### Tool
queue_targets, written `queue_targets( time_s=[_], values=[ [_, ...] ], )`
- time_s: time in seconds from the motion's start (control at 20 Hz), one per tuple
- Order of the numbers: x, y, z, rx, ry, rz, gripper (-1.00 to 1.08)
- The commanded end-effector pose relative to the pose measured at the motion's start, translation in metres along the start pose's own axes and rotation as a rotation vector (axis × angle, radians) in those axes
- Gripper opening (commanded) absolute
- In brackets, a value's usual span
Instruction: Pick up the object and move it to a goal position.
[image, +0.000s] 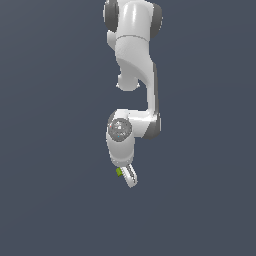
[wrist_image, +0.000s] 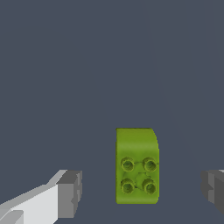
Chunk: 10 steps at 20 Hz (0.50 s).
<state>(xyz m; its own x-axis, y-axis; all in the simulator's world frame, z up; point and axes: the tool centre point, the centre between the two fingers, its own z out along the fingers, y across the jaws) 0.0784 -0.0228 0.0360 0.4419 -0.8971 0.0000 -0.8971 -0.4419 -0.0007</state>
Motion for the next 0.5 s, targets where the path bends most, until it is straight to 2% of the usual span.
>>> queue_targets(
  time_s=[0.0,0.35,0.4,0.45],
  values=[
    [0.0,0.001,0.013,-0.001,0.0,0.001,1.0],
    [0.0,0.0,0.024,-0.001,0.0,0.002,1.0],
    [0.0,0.0,0.024,-0.001,0.0,0.002,-1.0],
    [0.0,0.0,0.024,-0.001,0.0,0.002,-1.0]
  ],
)
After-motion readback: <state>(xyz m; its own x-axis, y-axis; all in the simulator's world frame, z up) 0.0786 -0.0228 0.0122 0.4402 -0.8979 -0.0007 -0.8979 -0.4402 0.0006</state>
